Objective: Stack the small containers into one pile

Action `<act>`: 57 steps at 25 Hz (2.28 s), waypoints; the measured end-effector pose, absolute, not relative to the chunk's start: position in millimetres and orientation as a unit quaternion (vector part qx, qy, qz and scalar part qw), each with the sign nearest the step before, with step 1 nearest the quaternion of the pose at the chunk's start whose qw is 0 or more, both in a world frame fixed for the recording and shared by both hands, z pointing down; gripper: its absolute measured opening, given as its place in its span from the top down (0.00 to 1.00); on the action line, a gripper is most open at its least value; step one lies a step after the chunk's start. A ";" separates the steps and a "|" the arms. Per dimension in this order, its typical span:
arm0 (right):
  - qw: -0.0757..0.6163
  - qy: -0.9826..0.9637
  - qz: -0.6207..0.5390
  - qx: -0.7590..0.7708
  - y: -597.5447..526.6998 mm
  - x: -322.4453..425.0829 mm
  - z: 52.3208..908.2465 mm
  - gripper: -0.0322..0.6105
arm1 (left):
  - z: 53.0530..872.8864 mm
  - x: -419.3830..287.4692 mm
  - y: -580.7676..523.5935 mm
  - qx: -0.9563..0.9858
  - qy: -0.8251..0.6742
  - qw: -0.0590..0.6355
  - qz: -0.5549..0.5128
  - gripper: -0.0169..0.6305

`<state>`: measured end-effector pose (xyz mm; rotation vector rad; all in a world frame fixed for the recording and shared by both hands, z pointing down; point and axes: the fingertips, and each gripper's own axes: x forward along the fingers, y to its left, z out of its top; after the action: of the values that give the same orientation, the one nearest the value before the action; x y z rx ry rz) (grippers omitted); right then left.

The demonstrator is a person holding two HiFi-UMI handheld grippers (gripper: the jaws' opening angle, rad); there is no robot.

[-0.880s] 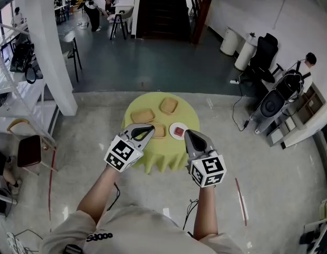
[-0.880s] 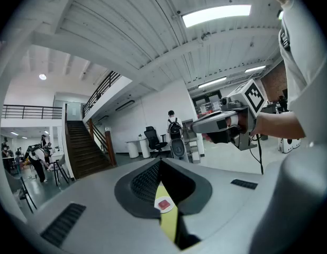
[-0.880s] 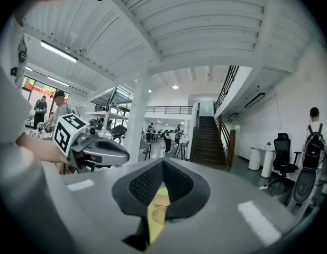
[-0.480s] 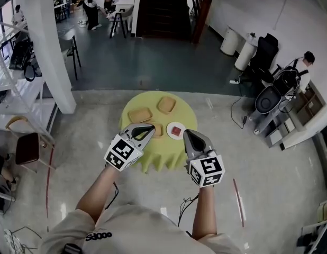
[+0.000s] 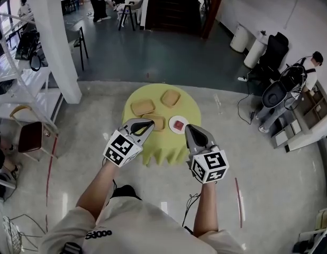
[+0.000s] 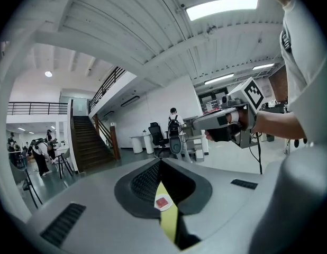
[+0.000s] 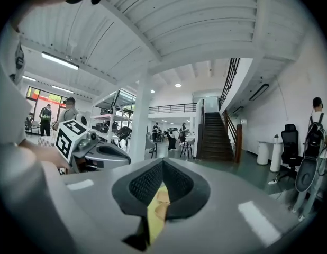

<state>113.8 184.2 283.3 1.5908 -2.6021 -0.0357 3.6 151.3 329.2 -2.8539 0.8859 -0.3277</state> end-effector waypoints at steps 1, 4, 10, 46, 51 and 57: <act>0.045 -0.854 -0.011 0.518 182.9 114.2 284.3 0.94 | 330.9 3.8 149.4 -0.947 0.296 0.065 -0.109 0.96; 0.055 -0.855 -0.018 0.515 176.0 118.0 291.1 0.94 | 335.4 9.4 141.6 -0.947 0.296 0.062 -0.110 0.96; 0.052 -0.853 -0.016 0.520 141.3 120.5 301.8 0.94 | 348.6 14.3 106.4 -0.948 0.290 0.057 -0.119 0.96; 0.115 -0.809 0.098 0.568 -130.7 105.6 398.4 0.94 | 474.4 -34.4 -203.6 -0.936 0.295 -0.052 -0.185 0.96; 0.139 -0.824 0.122 0.535 -148.2 110.0 423.1 0.94 | 515.2 -42.7 -208.0 -0.914 0.326 -0.099 -0.220 0.95; 0.164 -0.850 0.148 0.479 -170.6 97.6 447.1 0.94 | 559.4 -58.9 -208.0 -0.884 0.362 -0.150 -0.255 0.87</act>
<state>97.6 -170.6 447.1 1.3662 -2.4223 0.4206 -58.9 -208.0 559.4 -3.0780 1.2588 -0.8875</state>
